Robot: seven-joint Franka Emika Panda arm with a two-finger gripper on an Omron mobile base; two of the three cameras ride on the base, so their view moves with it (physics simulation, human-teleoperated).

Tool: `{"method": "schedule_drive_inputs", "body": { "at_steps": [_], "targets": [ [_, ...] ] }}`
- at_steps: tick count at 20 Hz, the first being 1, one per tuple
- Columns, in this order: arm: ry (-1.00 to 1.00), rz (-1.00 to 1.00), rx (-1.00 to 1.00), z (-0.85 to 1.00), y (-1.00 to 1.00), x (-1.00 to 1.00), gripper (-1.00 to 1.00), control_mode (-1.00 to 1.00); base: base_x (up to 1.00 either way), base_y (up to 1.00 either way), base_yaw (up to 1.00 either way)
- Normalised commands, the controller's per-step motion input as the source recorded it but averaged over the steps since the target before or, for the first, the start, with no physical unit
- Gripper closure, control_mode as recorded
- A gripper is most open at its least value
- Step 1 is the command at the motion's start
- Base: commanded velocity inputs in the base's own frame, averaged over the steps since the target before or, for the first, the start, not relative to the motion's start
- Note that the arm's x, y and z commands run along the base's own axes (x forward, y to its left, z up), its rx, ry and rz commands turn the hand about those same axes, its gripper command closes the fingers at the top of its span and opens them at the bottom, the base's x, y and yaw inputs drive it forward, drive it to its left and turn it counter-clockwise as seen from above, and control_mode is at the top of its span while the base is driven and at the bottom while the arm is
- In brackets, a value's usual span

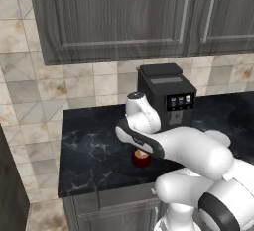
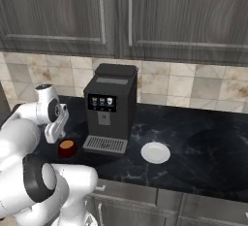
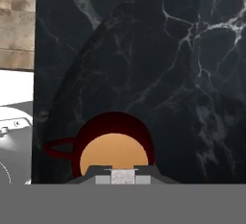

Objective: Take a sugar cube from the saucer and place it inside the coffee. Then, grab milk from the fridge and place it next to the coffee on the counter to sweeten the coffee.

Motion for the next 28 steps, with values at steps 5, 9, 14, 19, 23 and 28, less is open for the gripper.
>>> {"method": "schedule_drive_inputs", "body": {
  "at_steps": [5,9,14,19,23,28],
  "targets": [
    [0.0,0.0,0.0,-0.25,0.0,-0.06,1.0,-1.0,0.0,0.0,0.0],
    [0.0,0.0,0.0,-0.1,-0.01,0.02,1.0,-1.0,0.0,0.0,0.0],
    [0.0,0.0,0.0,0.0,-0.1,0.09,-1.0,-1.0,0.0,0.0,0.0],
    [0.03,0.0,0.0,0.0,-0.01,0.03,-1.0,-1.0,0.0,0.0,0.0],
    [0.03,0.0,0.04,0.18,0.0,0.0,-1.0,-1.0,0.0,0.0,0.0],
    [-0.04,-0.05,0.02,0.58,-0.01,-0.19,-1.0,-1.0,0.0,0.0,0.0]
  ]
}}
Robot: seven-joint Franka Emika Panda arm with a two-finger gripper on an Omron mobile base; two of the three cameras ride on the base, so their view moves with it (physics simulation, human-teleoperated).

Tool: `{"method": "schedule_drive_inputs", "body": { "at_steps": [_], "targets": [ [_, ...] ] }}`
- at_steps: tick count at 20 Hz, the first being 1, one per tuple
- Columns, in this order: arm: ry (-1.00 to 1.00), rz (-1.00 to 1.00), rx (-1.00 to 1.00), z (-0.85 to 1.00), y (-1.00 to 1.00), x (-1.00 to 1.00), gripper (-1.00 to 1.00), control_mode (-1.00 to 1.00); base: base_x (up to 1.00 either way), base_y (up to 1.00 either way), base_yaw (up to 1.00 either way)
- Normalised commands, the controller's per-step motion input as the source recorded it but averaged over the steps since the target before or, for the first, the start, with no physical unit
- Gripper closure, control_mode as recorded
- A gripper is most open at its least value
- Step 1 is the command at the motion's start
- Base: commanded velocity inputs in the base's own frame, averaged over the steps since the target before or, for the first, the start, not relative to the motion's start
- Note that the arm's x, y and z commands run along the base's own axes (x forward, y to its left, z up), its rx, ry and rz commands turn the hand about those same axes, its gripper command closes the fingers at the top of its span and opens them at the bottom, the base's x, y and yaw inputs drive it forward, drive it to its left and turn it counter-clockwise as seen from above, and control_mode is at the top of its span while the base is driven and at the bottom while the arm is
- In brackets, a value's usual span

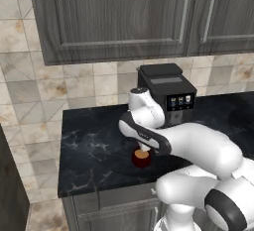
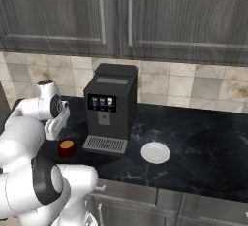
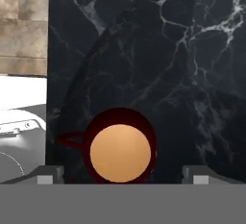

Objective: Take a sugar cube from the saucer and place it inside the coffee. Then, grab milk from the fridge and place it next to the coffee on the counter to sweeten the coffee.

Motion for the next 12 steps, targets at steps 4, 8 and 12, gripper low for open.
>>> {"method": "schedule_drive_inputs", "body": {
  "at_steps": [4,8,12],
  "targets": [
    [-0.02,-0.28,0.15,0.63,-0.16,-0.33,-1.0,-1.0,0.0,0.0,0.0],
    [-0.03,-0.41,0.19,0.58,-0.33,-0.34,-1.0,-1.0,0.0,0.0,0.0],
    [-0.06,-0.43,0.17,0.54,-0.32,-0.44,-1.0,-1.0,0.0,0.0,0.0]
  ]
}}
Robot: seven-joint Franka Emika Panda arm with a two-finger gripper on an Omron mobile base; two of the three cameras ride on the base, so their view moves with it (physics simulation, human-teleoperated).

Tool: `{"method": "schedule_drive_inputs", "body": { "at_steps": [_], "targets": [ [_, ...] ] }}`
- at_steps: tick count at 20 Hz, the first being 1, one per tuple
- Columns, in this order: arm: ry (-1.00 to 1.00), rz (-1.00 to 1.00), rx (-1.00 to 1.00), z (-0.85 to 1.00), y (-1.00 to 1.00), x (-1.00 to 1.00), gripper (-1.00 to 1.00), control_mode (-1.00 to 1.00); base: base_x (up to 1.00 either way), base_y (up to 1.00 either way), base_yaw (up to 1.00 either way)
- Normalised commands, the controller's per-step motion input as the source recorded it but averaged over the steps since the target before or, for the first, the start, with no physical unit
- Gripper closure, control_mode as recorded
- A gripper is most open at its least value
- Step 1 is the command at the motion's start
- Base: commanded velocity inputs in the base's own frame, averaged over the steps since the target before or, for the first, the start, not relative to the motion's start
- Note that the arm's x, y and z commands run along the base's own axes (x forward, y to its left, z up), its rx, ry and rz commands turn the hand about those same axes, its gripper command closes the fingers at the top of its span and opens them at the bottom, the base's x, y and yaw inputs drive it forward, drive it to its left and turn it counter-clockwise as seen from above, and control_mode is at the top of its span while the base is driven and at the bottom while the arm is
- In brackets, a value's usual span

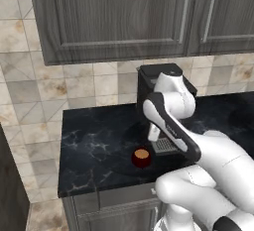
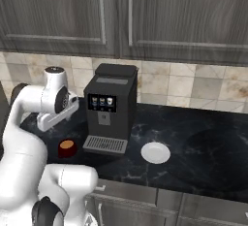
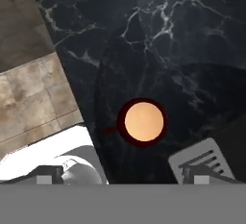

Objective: Take a sugar cube from the saucer and place it inside the coffee. Then, grab milk from the fridge and place it next to the coffee on the counter to sweeten the coffee.

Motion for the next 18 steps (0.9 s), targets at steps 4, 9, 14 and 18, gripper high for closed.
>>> {"method": "schedule_drive_inputs", "body": {
  "at_steps": [4,9,14,18],
  "targets": [
    [-0.2,-0.35,0.02,0.46,-0.02,-0.5,-1.0,-1.0,0.0,0.0,0.0],
    [-0.23,-0.27,0.0,0.18,-0.13,-0.85,-1.0,-1.0,0.0,0.0,0.0],
    [0.0,-0.03,0.0,0.0,-0.01,-0.12,-1.0,-1.0,0.0,0.0,0.0],
    [0.0,-0.01,0.0,0.0,-0.03,-0.08,-1.0,1.0,-0.19,-0.13,-0.13]
  ]
}}
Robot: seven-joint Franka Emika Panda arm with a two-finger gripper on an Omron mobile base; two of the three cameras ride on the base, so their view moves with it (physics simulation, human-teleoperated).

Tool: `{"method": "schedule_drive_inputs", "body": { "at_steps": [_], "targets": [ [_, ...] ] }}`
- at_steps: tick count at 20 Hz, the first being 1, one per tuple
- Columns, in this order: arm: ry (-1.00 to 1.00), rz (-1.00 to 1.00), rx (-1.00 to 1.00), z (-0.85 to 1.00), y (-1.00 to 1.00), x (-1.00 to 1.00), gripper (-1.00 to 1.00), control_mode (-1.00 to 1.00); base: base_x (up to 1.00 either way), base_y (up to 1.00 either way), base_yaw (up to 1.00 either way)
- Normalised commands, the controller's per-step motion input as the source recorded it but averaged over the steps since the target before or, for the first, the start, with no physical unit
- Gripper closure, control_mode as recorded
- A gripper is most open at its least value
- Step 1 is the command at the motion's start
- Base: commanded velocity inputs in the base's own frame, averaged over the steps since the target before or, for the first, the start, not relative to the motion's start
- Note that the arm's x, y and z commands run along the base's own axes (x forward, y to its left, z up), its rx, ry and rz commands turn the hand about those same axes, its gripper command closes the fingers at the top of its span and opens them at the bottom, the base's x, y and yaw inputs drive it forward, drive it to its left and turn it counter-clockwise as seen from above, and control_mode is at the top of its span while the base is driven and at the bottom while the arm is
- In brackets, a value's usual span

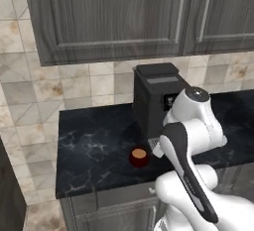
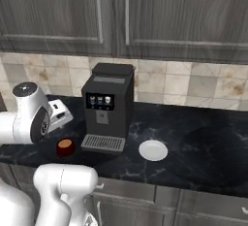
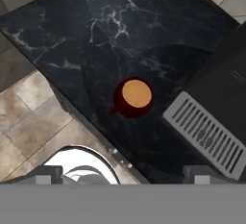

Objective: Take a sugar cube from the saucer and place it inside the coffee. Then, grab milk from the fridge and place it next to the coffee on the counter to sweeten the coffee.

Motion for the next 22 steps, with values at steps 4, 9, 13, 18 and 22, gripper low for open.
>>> {"method": "schedule_drive_inputs", "body": {
  "at_steps": [4,9,13,18,22],
  "targets": [
    [0.0,0.0,0.0,0.0,0.0,0.0,-1.0,1.0,-0.39,-0.35,-0.57],
    [0.0,0.0,0.0,0.0,0.0,0.0,-1.0,1.0,-0.18,-0.28,-0.68],
    [0.0,0.0,0.0,0.0,0.0,0.0,-1.0,1.0,0.0,-0.34,-0.74],
    [0.0,0.0,0.0,0.0,0.0,0.0,-1.0,1.0,0.0,-0.57,-0.73],
    [0.0,0.0,0.0,0.0,0.0,0.0,-1.0,1.0,0.03,-0.79,-0.69]
  ]
}}
